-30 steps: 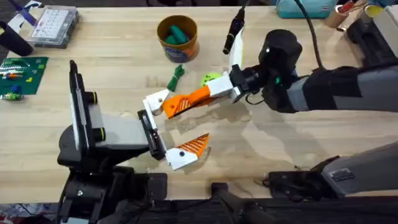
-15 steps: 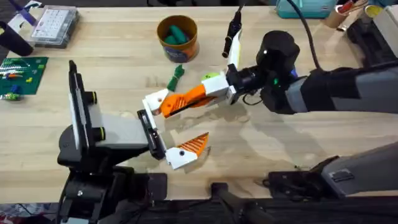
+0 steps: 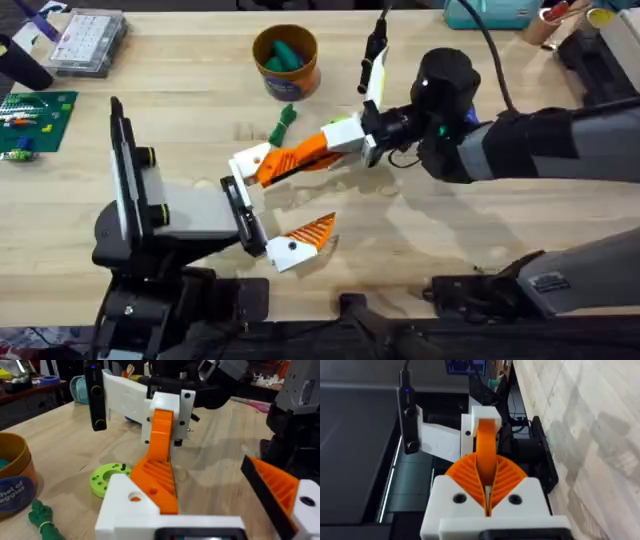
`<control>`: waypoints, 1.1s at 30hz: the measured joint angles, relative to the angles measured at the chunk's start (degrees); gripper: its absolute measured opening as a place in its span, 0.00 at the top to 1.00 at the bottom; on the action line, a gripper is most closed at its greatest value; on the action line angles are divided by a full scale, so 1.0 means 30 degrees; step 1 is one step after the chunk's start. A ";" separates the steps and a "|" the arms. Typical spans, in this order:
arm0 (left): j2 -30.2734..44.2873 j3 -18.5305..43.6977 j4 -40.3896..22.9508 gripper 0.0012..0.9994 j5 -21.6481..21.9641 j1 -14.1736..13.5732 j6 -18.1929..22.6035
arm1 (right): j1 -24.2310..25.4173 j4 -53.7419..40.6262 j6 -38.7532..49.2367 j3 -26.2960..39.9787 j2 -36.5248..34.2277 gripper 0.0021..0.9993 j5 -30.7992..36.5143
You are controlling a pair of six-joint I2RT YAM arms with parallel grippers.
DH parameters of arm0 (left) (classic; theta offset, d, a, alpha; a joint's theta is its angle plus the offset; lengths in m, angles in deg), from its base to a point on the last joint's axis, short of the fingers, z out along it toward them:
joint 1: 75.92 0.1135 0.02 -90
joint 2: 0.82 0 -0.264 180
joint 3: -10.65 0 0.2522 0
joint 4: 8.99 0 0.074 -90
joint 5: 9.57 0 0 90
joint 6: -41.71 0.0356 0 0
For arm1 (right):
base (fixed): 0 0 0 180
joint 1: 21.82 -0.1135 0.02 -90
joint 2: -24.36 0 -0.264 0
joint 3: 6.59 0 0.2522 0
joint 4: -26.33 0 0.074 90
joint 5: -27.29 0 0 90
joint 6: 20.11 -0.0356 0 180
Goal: Pick up the gripper from the table and insert it into the empty holder that is missing its gripper. Then pick up a screw, insert it into the mounting hole, and use the screwdriver to tighten it. Finally, clean up the table by picking up the vegetable and placing it into the bucket.
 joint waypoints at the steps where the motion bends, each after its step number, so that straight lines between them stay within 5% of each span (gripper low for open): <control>1: 0.0000 0.0000 0.0000 0.01 0.0004 0.0000 0.0000 | 0.0000 0.0000 0.0003 0.0004 0.0004 0.98 0.0102; 33: 0.0000 -0.0005 0.0051 0.01 0.0487 0.0095 -0.0233 | -0.0627 0.0080 0.0029 0.0048 -0.0003 0.98 0.2698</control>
